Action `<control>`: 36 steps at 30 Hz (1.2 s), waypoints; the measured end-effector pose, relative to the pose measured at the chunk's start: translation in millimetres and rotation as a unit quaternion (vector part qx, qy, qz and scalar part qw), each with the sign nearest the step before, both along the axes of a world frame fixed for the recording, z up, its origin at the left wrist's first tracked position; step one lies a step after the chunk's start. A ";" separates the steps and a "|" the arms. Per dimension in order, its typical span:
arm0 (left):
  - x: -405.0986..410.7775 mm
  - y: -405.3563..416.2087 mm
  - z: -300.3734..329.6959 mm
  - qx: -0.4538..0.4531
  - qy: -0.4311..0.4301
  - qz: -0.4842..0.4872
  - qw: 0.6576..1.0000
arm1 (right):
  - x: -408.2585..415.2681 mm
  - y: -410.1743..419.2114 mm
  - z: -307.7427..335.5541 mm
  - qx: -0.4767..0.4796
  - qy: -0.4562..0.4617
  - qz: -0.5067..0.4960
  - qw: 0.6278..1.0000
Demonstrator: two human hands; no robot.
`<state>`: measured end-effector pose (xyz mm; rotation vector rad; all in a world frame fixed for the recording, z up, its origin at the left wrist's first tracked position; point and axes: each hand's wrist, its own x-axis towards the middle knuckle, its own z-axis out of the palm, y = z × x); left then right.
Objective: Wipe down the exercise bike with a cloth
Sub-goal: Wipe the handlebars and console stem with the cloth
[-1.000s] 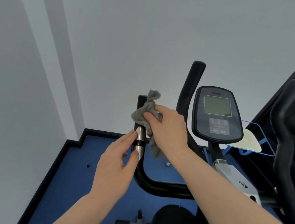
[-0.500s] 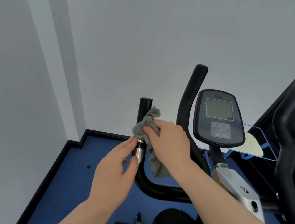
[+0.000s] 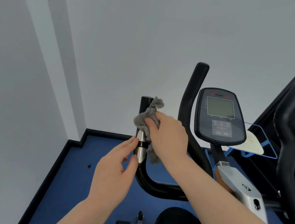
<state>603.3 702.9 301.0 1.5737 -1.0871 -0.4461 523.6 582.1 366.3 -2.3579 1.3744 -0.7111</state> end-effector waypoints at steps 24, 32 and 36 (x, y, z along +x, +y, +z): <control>-16.0 4.6 -11.1 0.003 0.077 0.019 0.997 | -49.4 19.3 -10.9 0.131 0.100 0.144 0.976; -27.5 9.8 -7.0 -0.008 0.080 0.070 0.994 | -49.4 32.6 -15.3 0.060 0.192 0.173 0.964; -43.1 12.1 -11.3 0.007 0.080 0.102 0.991 | -64.5 20.6 -3.2 0.101 0.238 0.245 0.935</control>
